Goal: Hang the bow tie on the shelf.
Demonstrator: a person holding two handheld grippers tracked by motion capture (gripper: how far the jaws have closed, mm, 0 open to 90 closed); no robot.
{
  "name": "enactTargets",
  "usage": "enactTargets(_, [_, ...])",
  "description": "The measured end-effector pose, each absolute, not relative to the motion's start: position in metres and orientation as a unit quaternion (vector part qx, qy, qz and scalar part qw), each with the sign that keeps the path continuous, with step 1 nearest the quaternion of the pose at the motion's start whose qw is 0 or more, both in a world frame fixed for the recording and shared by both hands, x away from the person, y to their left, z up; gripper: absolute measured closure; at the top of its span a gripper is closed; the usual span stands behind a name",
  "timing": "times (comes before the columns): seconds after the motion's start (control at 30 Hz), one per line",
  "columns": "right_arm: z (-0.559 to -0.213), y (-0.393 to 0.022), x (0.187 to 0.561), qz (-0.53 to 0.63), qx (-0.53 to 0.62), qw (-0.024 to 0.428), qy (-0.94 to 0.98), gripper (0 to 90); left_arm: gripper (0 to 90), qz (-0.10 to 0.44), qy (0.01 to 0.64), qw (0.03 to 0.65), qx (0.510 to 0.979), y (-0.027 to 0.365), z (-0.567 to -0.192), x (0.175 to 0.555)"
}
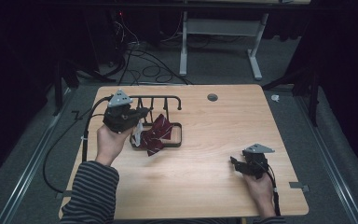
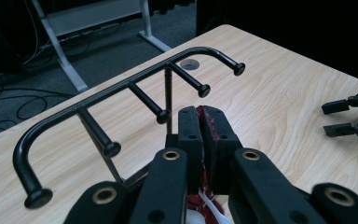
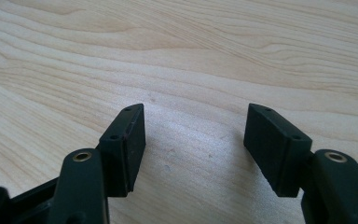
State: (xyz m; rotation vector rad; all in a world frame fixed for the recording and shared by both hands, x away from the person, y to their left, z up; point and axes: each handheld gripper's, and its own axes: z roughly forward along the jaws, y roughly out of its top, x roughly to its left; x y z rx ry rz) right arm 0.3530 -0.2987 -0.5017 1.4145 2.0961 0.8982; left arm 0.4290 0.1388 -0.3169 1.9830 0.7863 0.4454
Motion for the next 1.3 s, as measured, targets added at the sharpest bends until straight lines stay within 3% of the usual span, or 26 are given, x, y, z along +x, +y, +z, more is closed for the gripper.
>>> enactTargets(1.3, [-0.502, -0.299, 0.353, 0.326, 0.511, 0.226, 0.762, 39.4, 86.0, 0.223, 0.34, 0.415, 0.814, 0.118, -0.313, 0.481])
